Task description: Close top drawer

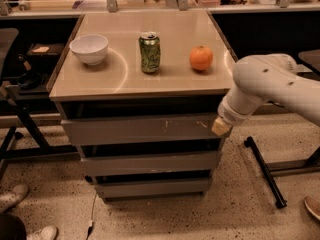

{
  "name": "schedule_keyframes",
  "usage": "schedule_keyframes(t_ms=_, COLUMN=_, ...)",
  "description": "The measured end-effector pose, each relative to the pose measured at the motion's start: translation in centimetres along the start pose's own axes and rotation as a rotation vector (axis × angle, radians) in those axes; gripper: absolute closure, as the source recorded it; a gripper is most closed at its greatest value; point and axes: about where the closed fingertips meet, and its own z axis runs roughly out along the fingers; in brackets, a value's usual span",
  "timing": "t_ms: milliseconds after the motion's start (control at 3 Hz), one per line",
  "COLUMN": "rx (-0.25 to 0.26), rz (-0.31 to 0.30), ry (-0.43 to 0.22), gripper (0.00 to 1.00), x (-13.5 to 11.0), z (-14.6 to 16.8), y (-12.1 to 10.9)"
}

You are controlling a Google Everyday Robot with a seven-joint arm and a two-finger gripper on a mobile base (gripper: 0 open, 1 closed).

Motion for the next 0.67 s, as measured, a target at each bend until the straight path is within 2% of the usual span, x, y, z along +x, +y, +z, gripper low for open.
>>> schedule_keyframes(t_ms=333, rx=-0.07, rz=0.131, ry=0.105, gripper=1.0, x=8.2, z=-6.5, y=5.7)
schedule_keyframes(t_ms=667, rx=-0.037, rz=0.136, ry=0.128, gripper=0.82, x=9.5, z=-10.4, y=7.0)
